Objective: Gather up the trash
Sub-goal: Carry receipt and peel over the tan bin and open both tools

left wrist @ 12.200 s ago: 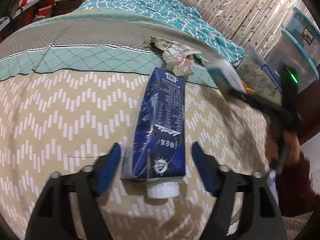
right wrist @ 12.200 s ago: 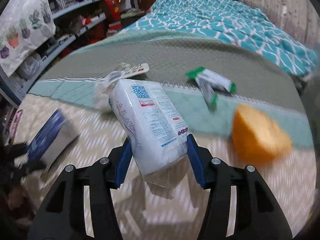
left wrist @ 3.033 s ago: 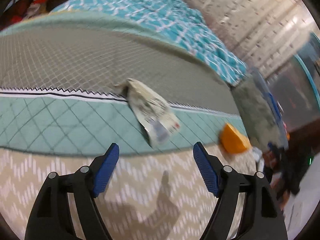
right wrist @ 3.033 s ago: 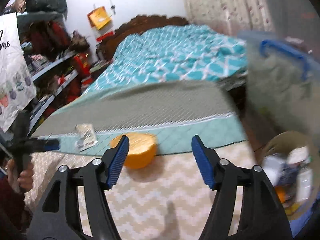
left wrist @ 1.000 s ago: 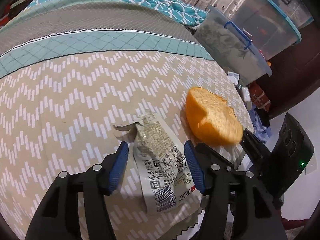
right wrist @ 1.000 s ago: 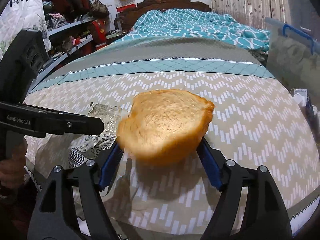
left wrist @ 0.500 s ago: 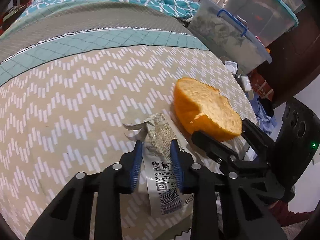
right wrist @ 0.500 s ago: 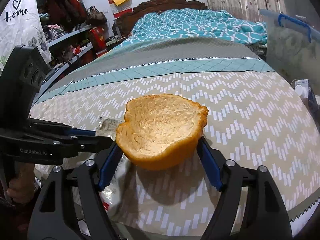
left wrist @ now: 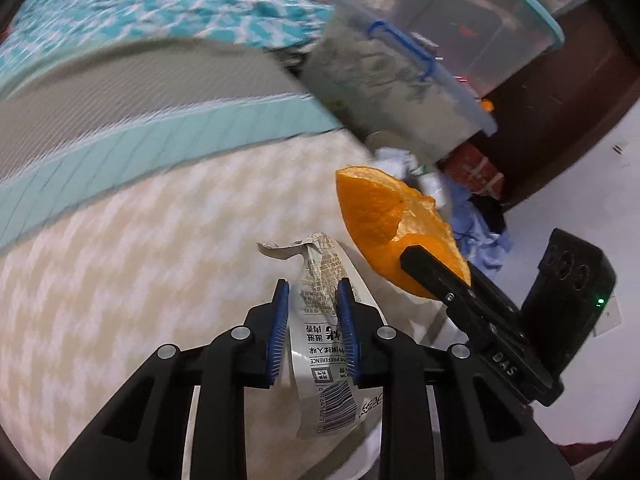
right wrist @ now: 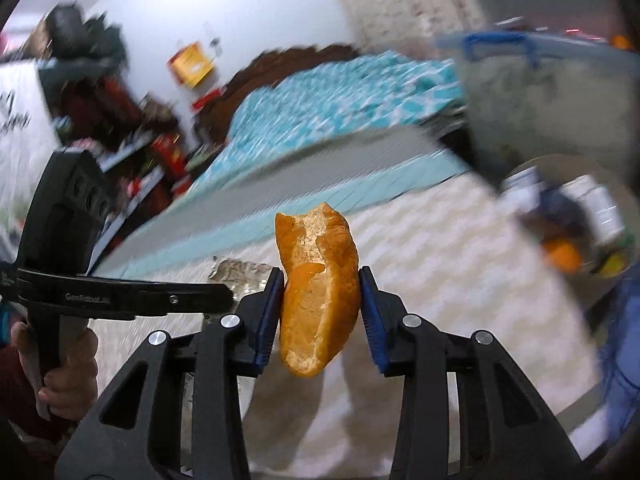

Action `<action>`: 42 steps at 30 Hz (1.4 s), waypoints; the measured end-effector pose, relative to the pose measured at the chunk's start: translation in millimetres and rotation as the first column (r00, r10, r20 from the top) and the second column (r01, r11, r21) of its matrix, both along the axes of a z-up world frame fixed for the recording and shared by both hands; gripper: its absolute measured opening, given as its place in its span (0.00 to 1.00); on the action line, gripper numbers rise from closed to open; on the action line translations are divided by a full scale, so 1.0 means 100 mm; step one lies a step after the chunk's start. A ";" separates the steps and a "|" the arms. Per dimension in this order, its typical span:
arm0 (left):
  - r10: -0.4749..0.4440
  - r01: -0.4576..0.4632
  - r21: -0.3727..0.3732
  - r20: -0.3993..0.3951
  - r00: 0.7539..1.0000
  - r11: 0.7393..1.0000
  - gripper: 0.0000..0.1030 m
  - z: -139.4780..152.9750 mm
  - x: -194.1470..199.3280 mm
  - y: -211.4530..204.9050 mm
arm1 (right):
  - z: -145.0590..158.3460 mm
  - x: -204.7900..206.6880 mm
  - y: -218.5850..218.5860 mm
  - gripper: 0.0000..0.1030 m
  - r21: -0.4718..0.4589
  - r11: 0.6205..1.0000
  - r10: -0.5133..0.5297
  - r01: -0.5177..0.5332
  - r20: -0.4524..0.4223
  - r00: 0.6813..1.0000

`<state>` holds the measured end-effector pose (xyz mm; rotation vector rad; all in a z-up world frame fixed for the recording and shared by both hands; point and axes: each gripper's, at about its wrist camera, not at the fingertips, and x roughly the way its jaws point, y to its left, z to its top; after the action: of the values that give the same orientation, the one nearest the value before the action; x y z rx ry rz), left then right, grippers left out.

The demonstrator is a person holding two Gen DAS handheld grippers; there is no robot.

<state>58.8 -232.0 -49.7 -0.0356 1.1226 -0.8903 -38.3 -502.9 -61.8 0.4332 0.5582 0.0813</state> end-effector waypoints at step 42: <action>-0.116 0.092 0.156 0.154 0.981 0.983 0.71 -0.25 0.03 -1.30 | -0.38 -0.52 -1.56 0.74 0.173 0.883 -0.429 0.436 -0.079 0.900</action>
<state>61.4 -362.3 -74.4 0.2170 1.0417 -0.8843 -90.7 -659.3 -99.4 0.7366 0.4818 -0.3084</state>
